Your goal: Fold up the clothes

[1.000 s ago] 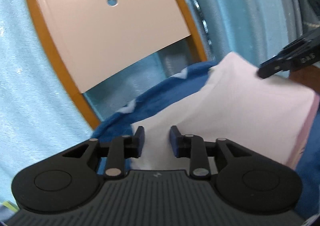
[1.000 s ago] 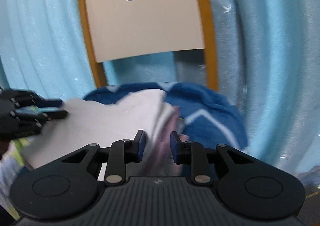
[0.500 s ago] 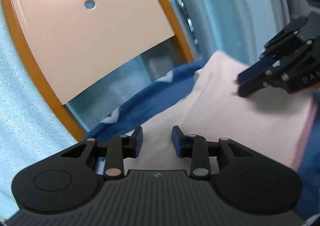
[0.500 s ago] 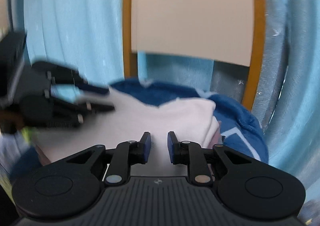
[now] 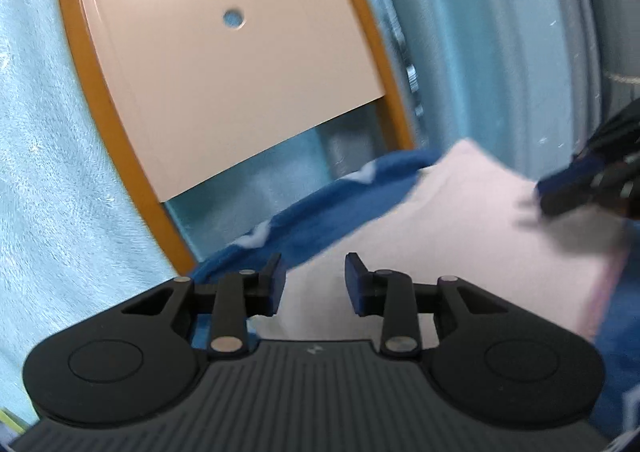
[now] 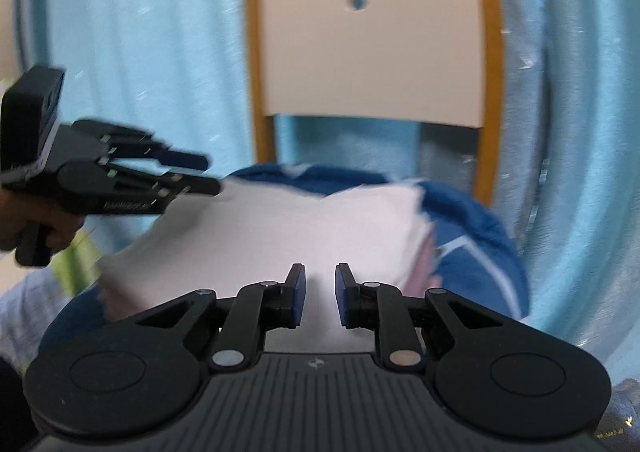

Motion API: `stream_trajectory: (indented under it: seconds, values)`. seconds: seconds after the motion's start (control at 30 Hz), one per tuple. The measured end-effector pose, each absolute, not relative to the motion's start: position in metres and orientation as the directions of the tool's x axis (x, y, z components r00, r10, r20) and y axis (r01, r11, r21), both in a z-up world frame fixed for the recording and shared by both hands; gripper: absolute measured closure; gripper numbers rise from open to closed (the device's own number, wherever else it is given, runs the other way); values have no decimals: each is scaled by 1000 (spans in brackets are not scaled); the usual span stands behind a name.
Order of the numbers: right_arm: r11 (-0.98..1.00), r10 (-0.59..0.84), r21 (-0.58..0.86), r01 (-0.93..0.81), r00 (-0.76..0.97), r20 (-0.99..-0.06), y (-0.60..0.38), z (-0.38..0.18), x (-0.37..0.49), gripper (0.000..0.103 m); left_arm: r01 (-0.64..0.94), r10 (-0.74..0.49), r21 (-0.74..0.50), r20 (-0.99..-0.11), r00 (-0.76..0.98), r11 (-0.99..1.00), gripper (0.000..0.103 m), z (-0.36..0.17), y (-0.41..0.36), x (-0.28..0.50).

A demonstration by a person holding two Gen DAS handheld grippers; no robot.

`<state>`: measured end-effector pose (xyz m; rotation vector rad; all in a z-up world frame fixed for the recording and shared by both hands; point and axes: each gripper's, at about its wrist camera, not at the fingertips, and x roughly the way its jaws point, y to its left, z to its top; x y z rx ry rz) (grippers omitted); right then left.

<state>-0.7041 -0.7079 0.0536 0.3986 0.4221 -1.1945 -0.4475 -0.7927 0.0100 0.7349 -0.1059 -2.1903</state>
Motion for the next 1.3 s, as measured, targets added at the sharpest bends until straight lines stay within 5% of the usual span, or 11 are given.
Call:
stream_trajectory:
  seconds: [0.23, 0.9, 1.3]
  values:
    - [269, -802, 61, 961, 259, -538, -681, 45, -713, 84, 645, -738, 388, -502, -451, -658, 73, -12, -778, -438]
    - [255, -807, 60, 965, 247, -536, -655, 54, -686, 80, 740, -781, 321, -455, -428, -592, 74, 1, -698, -400]
    - [264, -800, 75, 961, 262, -540, -674, 59, -658, 80, 715, -740, 311, -525, -420, -626, 77, -19, -696, -428]
